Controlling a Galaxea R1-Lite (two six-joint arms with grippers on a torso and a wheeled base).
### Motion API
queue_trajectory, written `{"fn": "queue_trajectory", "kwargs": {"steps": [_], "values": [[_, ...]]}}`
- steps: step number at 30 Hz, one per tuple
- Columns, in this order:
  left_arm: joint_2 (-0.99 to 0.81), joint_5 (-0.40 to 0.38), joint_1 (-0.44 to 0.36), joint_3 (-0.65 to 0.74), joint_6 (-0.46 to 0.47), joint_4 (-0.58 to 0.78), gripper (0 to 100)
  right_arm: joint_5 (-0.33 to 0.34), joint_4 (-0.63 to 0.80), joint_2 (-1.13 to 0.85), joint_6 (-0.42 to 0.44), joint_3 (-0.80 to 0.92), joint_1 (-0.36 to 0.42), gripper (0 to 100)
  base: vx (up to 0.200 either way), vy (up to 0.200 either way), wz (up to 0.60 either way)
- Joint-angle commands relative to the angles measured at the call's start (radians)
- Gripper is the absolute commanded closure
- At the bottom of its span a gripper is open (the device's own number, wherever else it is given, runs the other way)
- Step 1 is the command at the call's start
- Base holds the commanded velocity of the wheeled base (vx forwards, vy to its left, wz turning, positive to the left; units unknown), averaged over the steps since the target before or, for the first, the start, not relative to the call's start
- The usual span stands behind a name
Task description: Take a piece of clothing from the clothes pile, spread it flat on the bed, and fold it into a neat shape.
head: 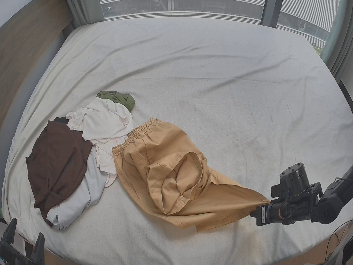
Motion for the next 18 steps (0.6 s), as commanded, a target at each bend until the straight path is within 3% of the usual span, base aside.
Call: {"fn": "queue_trajectory", "kwargs": {"steps": [1,18], "values": [[-0.016,0.0,0.0,0.018,0.0,0.0,0,0.003,0.002,-0.029,-0.02,0.027,-0.063,100,0.0,0.0,0.0],[-0.016,0.0,0.0,0.018,0.001,0.0,0,0.04,0.003,-0.03,-0.084,0.027,-0.301,100,0.0,0.0,0.0]]}}
